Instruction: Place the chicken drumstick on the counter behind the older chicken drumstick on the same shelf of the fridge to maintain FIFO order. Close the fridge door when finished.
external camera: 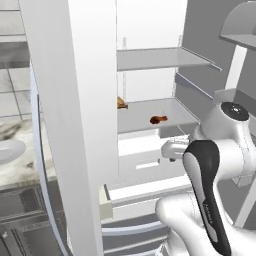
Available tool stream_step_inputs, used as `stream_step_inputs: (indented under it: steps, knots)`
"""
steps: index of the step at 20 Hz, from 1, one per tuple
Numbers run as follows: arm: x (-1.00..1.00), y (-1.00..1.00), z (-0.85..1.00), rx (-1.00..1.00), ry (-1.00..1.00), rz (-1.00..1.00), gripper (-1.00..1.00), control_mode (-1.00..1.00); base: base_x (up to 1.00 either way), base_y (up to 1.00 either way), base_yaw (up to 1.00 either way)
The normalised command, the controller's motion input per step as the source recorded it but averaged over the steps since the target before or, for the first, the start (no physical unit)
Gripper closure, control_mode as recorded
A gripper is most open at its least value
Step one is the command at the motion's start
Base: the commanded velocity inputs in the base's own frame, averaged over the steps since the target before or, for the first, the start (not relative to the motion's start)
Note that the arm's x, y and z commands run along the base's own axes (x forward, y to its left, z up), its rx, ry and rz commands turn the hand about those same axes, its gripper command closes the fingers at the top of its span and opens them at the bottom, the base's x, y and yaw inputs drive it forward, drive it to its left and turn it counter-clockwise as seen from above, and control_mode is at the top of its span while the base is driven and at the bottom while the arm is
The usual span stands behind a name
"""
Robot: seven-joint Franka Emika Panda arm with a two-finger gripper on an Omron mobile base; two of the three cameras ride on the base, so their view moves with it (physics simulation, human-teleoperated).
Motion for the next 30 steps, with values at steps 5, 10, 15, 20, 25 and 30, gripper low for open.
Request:
stream_step_inputs:
  steps: [5, 10, 15, 20, 25, 30]
  knots:
    - [0.00, 0.00, 0.00, 0.00, 0.00, 0.00, -1.00, 1.00, -0.65, 0.06, 0.02]
    - [0.00, 0.00, 0.00, 0.00, 0.00, 0.00, -1.00, 1.00, -0.48, 0.03, 0.03]
    - [0.00, 0.00, 0.00, 0.00, 0.00, 0.00, -1.00, 1.00, -0.17, 0.06, 0.15]
    - [0.00, 0.00, 0.00, 0.00, 0.00, 0.00, -1.00, 1.00, -0.34, 0.00, 0.16]
    - [0.00, 0.00, 0.00, 0.00, 0.00, 0.00, -1.00, 1.00, -0.31, 0.00, 0.06]
    - [0.00, 0.00, 0.00, 0.00, 0.00, 0.00, -1.00, 1.00, 0.00, 0.00, 0.00]
